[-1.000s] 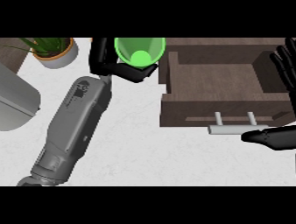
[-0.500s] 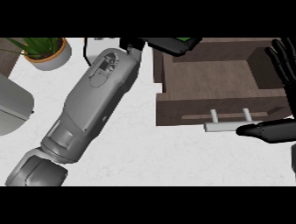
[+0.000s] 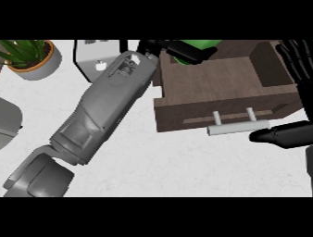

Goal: Pick up the cup, place it into the drawer and close the drawer

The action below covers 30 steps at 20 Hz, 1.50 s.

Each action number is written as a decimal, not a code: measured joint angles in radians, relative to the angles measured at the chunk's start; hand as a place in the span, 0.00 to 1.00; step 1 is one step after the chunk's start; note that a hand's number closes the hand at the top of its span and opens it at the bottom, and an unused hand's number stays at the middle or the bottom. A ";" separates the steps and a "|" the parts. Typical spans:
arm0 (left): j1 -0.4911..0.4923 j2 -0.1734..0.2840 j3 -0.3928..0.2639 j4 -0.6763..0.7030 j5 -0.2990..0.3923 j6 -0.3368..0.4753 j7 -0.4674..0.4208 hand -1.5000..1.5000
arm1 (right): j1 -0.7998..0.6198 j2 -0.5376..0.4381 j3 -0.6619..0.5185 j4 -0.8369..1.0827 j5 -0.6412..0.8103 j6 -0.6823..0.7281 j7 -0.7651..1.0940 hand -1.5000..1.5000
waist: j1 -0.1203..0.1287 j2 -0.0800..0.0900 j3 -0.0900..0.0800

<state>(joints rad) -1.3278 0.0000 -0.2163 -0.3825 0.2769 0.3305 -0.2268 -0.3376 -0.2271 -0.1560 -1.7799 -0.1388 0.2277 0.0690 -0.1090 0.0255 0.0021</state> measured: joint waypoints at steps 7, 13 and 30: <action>-0.001 0.000 -0.111 0.072 0.026 -0.045 0.032 0.00 | -0.041 0.021 0.040 0.011 0.008 0.004 -0.004 0.00 | -0.058 0.017 0.001; 0.050 0.000 -0.130 0.050 0.101 -0.046 -0.030 0.00 | -0.066 0.033 0.076 0.015 -0.031 0.049 -0.001 0.00 | -0.093 0.026 0.000; 0.054 0.000 -0.058 -0.016 0.345 -0.022 -0.248 0.00 | -0.012 -0.138 0.315 0.007 -0.016 0.403 0.117 0.00 | -0.014 0.000 -0.002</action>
<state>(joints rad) -1.2734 0.0000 -0.2742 -0.3980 0.6222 0.3082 -0.4752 -0.3497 -0.3652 0.1590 -1.7730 -0.1552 0.6303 0.1858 -0.1232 0.0256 0.0005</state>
